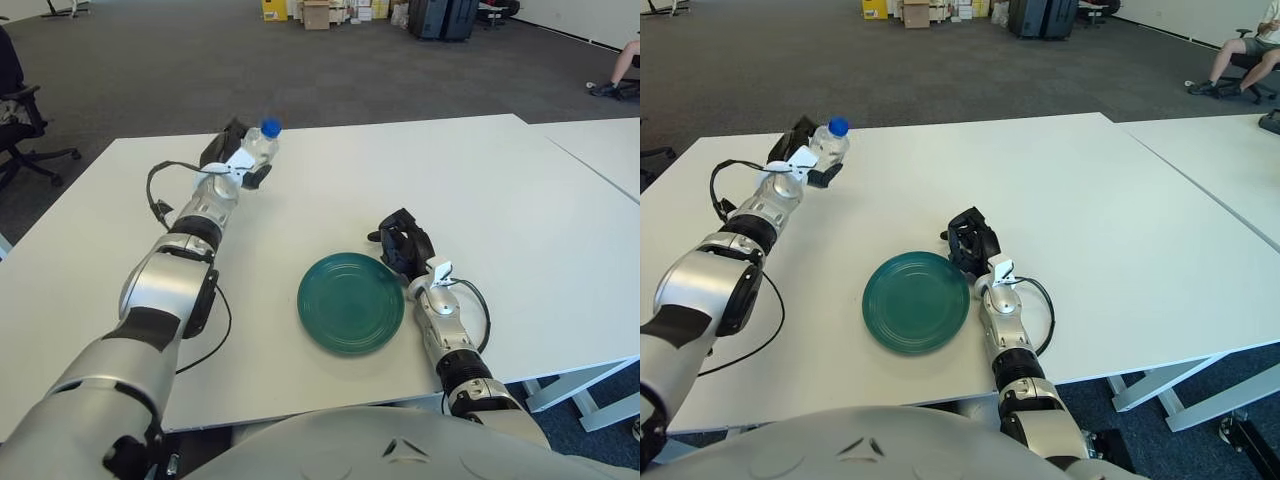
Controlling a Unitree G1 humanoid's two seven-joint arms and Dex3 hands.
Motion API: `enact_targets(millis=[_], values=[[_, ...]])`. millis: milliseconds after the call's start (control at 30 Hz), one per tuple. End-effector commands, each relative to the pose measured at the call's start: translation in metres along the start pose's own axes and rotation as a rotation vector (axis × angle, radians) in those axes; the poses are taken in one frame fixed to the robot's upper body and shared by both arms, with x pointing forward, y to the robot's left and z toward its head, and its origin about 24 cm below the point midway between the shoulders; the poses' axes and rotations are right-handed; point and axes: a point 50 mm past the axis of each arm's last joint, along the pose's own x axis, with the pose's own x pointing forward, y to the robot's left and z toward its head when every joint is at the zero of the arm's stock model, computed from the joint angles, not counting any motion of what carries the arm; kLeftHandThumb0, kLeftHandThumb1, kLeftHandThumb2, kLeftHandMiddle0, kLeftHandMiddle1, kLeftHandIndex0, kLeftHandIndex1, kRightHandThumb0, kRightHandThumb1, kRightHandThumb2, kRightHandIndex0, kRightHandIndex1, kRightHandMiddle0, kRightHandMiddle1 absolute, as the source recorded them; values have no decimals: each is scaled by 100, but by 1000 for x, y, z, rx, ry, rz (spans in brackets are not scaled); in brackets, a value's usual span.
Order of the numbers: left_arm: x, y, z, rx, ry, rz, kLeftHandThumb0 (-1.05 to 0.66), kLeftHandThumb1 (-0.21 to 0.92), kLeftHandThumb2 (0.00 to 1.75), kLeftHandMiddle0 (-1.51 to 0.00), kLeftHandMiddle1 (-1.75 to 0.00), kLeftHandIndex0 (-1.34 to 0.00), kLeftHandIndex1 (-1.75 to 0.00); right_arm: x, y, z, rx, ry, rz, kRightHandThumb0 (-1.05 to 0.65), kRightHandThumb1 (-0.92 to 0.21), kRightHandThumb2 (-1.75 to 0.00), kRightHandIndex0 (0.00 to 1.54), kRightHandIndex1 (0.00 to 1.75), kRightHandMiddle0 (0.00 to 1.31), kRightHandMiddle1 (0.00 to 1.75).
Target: Put the bottle into the plate.
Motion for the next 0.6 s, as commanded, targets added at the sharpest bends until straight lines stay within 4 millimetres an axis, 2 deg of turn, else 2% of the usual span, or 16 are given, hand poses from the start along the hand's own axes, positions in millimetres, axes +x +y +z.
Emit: enact_targets(millis=[0,233,467,567], values=[[6,5,30,-102,-104,15,-47,29,134,-115,-175,-62,-175,-18,-7,-29,8,146,-36,-37,-71,-80,44,116,31,175],[-5,5,47,-185,-223,-12,-47,30,133,-117,-175,-62,-175,-18,-8,-28,15,139,-42,-38,-71,-81,43,116,32,175],[-35,2,76,-207,-400,-93,-47,30,133,-118,-175,-62,-175,-17,-9,-29,25,156,-41,-38,-69,-83,43,118,33,175],[-45,-1,81,-216,-459,-140,-47,30,133,-119,-175,-62,-175,-17,-9,-29,28,159,-39,-38,-69,-84,41,121,33,175]])
